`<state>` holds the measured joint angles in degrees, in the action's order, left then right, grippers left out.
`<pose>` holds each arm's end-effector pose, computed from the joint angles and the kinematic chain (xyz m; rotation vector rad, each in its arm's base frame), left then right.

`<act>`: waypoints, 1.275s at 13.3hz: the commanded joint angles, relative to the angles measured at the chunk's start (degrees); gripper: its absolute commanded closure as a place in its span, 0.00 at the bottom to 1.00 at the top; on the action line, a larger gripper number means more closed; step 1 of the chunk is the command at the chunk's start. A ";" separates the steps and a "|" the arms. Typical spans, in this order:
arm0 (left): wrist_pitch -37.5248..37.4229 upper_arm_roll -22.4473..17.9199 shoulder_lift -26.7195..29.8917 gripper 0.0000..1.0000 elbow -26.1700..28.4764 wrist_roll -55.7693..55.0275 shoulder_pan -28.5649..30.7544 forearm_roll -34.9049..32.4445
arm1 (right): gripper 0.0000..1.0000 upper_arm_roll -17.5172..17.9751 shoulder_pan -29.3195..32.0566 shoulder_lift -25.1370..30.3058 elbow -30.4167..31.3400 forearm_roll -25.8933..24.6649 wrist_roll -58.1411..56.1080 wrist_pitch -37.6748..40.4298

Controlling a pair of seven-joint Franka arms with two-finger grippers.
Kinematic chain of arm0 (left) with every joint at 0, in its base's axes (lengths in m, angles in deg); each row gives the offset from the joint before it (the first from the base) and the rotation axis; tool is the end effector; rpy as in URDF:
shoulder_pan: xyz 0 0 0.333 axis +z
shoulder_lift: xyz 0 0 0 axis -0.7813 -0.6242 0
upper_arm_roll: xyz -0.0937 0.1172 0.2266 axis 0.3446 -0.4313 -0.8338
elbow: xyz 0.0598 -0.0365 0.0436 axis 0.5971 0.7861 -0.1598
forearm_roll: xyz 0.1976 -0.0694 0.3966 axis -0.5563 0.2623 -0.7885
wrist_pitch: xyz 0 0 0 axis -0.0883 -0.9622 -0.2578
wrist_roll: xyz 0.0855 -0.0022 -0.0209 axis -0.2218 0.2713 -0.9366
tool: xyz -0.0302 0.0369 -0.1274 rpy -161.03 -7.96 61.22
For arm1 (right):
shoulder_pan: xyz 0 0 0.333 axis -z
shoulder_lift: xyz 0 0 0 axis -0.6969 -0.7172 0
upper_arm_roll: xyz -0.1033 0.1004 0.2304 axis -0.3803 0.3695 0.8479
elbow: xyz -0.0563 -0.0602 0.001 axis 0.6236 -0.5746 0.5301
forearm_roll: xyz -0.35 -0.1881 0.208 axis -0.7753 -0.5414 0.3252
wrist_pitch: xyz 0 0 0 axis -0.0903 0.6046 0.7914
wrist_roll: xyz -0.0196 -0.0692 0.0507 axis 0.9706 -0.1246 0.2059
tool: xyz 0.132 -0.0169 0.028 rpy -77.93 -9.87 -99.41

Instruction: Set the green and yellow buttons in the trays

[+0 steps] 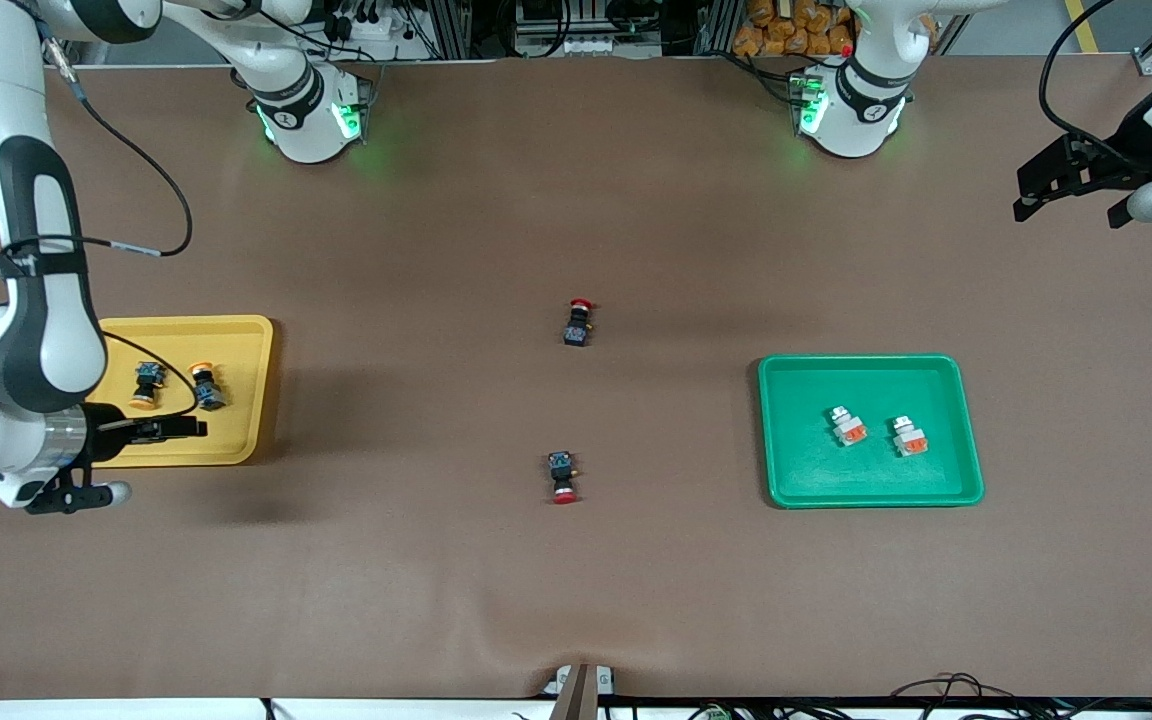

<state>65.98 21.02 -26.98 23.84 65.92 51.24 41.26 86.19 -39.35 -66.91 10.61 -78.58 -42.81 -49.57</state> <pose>0.5734 -0.0486 0.5848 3.1227 -0.1194 0.0094 0.7146 -0.0669 0.2566 -2.9340 -0.1697 0.2636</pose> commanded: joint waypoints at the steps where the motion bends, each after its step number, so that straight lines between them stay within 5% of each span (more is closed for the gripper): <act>1: -0.76 0.82 0.51 0.00 0.14 -0.44 0.93 1.04 | 0.00 0.06 -0.96 -0.08 -7.12 0.65 -0.54 3.22; 5: -1.63 0.38 1.12 0.00 0.06 -0.35 1.10 1.13 | 0.00 0.06 -1.22 3.94 -15.39 0.65 -0.45 8.40; 8: -1.72 0.12 1.30 0.00 -0.03 -0.18 1.19 1.13 | 0.00 0.15 -1.40 10.97 -15.32 0.65 0.42 8.93; 11: -1.64 0.12 1.03 0.00 -0.38 -0.44 1.10 1.13 | 0.00 0.06 -2.01 16.68 -15.14 -0.40 9.08 18.30; 14: -1.64 0.12 1.03 0.00 -0.38 -0.44 1.10 1.21 | 0.00 1.55 -3.34 20.56 -14.70 -6.29 14.47 24.82; 17: -1.72 0.12 1.12 0.00 -0.30 -0.27 1.10 1.13 | 0.00 1.38 -2.37 26.43 -3.59 -6.73 15.89 21.80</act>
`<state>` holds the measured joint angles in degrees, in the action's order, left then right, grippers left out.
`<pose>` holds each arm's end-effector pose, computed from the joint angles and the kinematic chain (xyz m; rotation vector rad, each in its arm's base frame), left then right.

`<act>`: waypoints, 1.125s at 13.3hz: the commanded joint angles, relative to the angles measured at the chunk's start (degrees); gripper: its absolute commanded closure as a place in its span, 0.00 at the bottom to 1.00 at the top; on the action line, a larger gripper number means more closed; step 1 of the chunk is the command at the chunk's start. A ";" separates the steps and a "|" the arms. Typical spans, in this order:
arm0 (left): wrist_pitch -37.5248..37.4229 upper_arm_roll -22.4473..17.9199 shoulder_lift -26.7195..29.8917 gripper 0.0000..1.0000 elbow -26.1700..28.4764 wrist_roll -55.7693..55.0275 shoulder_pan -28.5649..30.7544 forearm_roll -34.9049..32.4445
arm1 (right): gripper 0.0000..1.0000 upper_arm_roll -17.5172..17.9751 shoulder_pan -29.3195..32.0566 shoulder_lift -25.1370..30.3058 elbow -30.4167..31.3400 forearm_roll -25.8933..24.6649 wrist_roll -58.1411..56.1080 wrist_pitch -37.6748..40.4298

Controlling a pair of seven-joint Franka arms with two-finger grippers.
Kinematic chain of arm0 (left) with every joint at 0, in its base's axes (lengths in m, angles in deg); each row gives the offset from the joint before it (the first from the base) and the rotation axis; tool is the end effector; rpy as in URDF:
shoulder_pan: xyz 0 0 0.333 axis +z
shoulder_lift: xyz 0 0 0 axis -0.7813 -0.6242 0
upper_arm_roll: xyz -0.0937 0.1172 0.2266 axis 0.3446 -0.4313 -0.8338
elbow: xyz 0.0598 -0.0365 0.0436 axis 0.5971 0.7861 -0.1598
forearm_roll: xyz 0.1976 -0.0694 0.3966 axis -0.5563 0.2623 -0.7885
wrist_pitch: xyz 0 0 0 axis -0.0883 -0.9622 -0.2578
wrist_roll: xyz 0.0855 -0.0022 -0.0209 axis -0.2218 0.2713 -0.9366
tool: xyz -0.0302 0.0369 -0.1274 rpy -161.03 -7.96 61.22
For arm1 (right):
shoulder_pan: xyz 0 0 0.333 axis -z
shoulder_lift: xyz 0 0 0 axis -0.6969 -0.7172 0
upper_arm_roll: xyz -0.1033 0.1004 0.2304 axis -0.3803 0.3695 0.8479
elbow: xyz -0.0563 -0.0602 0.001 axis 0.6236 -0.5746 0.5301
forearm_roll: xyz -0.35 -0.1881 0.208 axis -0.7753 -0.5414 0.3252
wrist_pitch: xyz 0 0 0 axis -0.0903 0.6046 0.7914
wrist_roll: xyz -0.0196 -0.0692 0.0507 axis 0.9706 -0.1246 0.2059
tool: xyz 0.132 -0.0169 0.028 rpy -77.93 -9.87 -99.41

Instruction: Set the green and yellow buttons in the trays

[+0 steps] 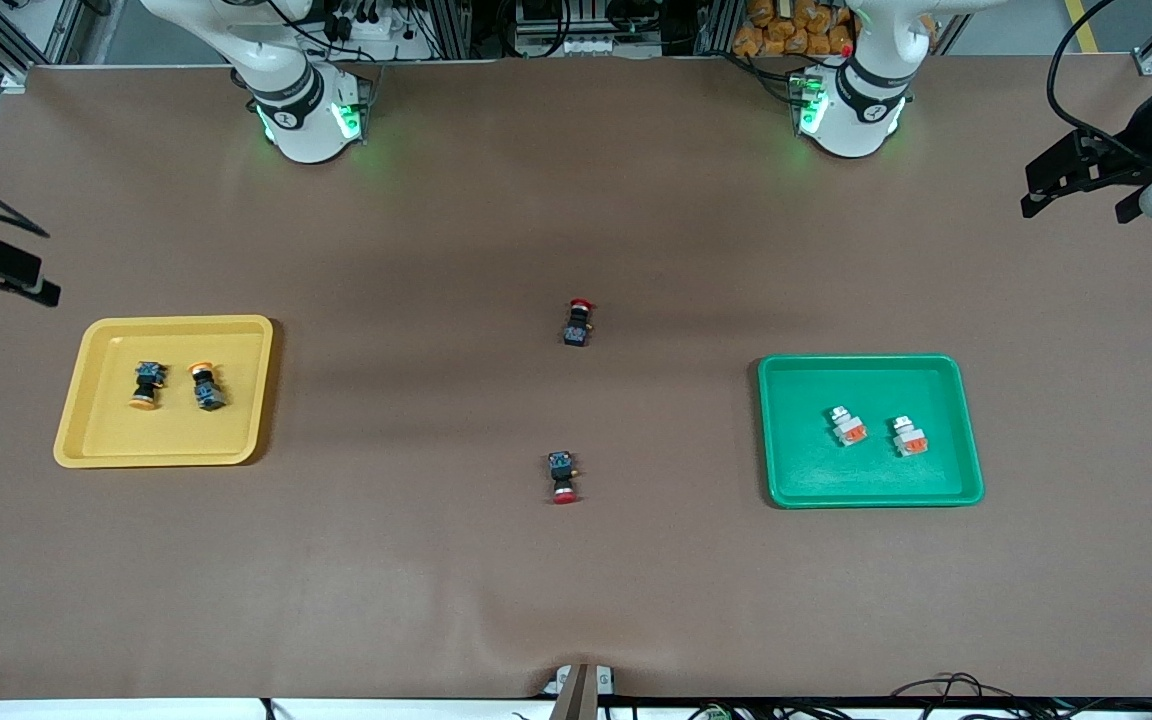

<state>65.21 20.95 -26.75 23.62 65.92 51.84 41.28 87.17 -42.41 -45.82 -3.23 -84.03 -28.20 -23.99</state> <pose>0.5712 -0.0418 0.5880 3.1234 -0.1015 0.0008 0.6418 -0.0211 0.6037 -3.0583 -0.0026 0.0744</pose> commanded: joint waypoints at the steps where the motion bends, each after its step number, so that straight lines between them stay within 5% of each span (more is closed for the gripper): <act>1: -0.95 0.27 0.88 0.00 -0.07 -0.26 0.51 1.11 | 0.00 0.48 0.78 8.85 16.04 -1.29 1.38 -6.86; 4: -0.95 0.27 0.88 0.00 -0.07 -0.26 0.51 1.11 | 0.00 0.31 1.48 13.27 24.17 -1.38 1.38 -9.62; 15: -0.95 0.19 0.53 0.00 -1.65 -0.53 0.51 0.49 | 0.00 0.48 0.43 15.91 27.10 -5.50 0.59 -12.26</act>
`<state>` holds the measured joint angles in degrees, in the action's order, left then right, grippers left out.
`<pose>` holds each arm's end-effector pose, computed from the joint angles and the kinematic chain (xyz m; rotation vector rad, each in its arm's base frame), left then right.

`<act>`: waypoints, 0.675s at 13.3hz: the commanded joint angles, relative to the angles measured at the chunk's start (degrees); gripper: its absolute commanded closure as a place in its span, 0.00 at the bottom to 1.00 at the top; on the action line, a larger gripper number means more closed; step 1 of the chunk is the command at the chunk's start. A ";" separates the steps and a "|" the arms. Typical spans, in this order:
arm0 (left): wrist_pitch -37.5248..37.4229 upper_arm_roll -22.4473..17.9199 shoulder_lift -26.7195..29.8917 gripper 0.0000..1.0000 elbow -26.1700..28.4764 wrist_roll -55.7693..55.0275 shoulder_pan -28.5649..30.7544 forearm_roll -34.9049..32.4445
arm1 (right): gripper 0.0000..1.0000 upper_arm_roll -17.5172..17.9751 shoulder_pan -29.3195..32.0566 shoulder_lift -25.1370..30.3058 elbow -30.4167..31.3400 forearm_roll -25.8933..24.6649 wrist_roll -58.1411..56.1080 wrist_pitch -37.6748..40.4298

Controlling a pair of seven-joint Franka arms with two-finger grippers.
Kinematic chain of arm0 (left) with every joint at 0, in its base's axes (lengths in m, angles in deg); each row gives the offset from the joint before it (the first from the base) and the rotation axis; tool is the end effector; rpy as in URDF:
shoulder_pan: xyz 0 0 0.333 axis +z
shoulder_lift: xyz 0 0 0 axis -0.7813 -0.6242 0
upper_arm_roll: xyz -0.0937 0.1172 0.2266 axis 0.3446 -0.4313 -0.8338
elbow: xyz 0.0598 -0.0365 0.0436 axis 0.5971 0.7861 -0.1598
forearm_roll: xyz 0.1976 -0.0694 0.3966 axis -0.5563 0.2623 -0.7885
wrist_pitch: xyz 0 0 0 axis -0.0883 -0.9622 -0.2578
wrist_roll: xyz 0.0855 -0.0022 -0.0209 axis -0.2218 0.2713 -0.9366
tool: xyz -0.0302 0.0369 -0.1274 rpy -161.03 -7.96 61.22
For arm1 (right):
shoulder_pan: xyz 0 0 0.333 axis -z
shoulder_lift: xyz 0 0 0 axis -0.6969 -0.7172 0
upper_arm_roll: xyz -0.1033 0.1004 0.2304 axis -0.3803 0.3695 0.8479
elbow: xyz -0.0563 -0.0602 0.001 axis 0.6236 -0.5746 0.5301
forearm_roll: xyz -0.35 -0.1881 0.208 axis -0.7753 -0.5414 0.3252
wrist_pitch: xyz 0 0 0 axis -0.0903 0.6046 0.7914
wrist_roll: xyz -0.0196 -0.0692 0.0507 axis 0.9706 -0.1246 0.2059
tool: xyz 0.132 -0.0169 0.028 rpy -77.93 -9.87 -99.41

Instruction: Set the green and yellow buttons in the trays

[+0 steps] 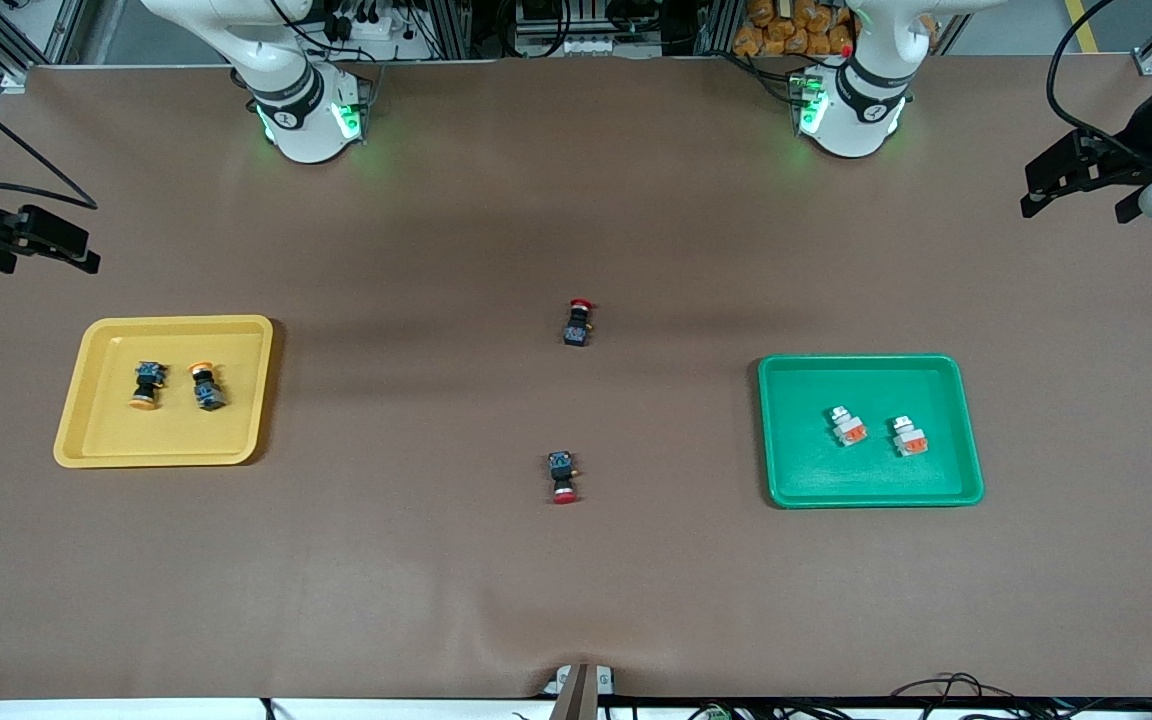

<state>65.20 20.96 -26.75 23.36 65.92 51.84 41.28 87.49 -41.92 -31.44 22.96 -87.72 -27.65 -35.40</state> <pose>0.5712 -0.0420 0.5903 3.1232 -0.1019 0.0077 0.6002 -0.0330 0.5422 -3.1129 0.0474 0.0909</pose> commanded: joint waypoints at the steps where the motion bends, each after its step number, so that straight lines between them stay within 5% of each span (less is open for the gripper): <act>1: -0.95 0.09 0.45 0.00 -1.57 -0.53 0.50 0.40 | 0.00 0.16 -0.32 1.53 0.89 -1.99 0.03 -0.85; 9: -2.71 -0.09 0.27 0.00 -2.71 -4.39 0.50 0.31 | 0.00 0.25 -0.41 1.53 0.89 -0.59 0.03 -1.46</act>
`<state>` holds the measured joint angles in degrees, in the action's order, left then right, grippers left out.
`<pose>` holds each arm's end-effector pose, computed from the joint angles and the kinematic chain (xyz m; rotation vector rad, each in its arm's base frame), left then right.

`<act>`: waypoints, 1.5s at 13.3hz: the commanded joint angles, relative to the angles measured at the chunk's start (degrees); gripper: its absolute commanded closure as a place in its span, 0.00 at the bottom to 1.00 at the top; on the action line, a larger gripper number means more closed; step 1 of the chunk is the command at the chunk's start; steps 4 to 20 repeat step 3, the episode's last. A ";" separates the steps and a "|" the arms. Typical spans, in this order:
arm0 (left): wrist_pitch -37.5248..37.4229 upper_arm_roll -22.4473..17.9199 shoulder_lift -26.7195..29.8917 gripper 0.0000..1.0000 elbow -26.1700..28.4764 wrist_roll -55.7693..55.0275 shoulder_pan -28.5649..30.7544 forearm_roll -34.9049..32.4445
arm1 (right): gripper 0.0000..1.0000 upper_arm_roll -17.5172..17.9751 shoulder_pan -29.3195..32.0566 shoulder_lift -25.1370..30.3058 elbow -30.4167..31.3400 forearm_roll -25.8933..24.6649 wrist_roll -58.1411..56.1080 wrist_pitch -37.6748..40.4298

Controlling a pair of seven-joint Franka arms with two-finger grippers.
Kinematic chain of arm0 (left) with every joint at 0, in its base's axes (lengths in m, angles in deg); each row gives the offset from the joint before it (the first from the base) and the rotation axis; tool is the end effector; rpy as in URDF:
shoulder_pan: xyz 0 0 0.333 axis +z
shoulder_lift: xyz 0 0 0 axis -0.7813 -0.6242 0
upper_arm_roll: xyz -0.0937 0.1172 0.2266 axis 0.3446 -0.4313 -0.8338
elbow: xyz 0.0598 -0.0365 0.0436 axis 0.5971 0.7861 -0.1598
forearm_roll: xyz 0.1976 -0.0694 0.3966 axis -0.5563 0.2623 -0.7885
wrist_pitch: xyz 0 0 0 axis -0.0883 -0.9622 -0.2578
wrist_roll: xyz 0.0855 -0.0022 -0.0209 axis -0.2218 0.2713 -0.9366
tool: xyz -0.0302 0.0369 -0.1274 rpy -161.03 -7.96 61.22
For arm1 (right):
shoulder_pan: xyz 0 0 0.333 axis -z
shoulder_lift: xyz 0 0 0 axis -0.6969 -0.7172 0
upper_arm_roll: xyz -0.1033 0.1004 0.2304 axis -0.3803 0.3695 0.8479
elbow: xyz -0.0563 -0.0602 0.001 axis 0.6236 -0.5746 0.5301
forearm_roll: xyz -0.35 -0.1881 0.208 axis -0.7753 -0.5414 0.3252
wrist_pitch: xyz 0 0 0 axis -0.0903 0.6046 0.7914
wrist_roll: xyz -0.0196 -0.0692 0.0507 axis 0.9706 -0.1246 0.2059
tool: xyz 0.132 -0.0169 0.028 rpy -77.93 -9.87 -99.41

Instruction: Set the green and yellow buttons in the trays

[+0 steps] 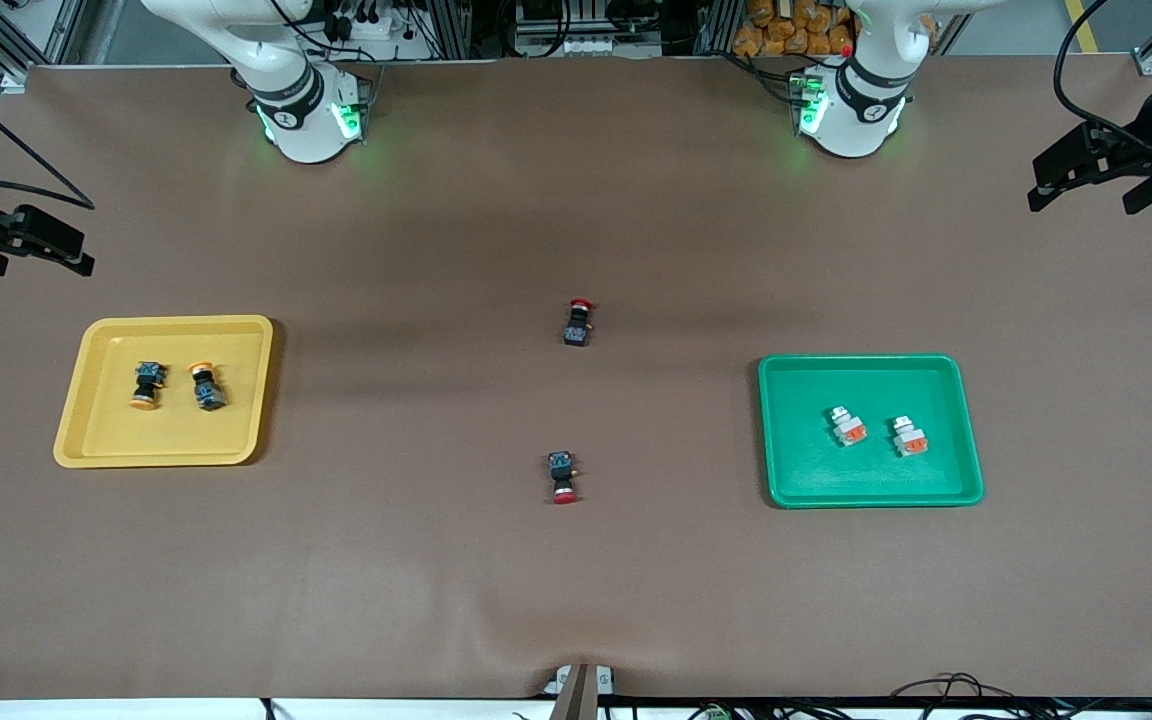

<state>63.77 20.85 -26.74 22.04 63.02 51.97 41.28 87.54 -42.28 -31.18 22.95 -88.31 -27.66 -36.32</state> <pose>0.5684 -0.0395 0.6002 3.1247 -0.0173 0.0043 0.6017 -0.0303 0.5463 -3.1251 0.0366 0.0597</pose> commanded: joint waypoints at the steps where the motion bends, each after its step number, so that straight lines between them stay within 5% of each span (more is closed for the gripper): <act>1: -1.28 0.02 0.01 0.00 -1.56 -1.93 0.38 0.32 | 0.00 0.29 -0.31 1.27 0.91 0.00 0.05 -0.54; 20: -1.28 0.11 -0.61 0.00 -2.71 -1.93 0.38 -0.47 | 0.00 0.21 -0.67 1.27 0.91 0.00 0.14 -0.45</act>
